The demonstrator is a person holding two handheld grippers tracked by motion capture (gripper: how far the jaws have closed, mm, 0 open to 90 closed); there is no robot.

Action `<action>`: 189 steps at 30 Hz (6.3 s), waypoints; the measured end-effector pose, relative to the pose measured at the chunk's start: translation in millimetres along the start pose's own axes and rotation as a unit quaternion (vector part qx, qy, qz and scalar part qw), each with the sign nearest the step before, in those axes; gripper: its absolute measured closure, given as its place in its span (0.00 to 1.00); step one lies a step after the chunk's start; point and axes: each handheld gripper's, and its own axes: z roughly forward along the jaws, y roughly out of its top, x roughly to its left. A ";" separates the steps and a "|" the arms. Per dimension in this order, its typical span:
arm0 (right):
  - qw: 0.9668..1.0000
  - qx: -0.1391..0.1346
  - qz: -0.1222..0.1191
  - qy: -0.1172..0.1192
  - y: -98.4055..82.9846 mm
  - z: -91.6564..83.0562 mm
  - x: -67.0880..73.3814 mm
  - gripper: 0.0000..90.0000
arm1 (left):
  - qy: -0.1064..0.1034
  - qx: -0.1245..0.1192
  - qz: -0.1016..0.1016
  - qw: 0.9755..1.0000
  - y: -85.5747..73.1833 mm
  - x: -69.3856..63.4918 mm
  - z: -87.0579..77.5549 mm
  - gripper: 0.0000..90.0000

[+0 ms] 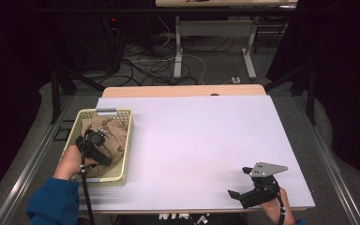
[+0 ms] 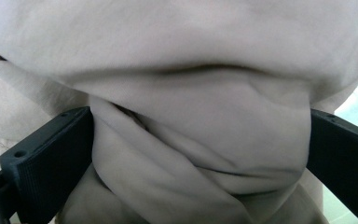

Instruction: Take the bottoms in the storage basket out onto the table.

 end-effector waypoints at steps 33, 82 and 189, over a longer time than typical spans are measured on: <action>1.000 0.002 0.001 0.003 0.0 -0.5 -0.2 0.00 | -0.013 -0.067 -0.010 0.998 -12.0 12.1 -6.8 0.43; 1.000 -0.003 -0.002 0.001 0.0 -0.9 -1.3 0.00 | 0.016 -0.231 -0.048 0.972 -41.2 20.7 -44.2 0.79; 1.000 -0.005 0.002 -0.002 -0.4 -0.3 -1.1 0.00 | 0.038 -0.367 -0.035 0.929 -47.5 6.2 -103.2 0.79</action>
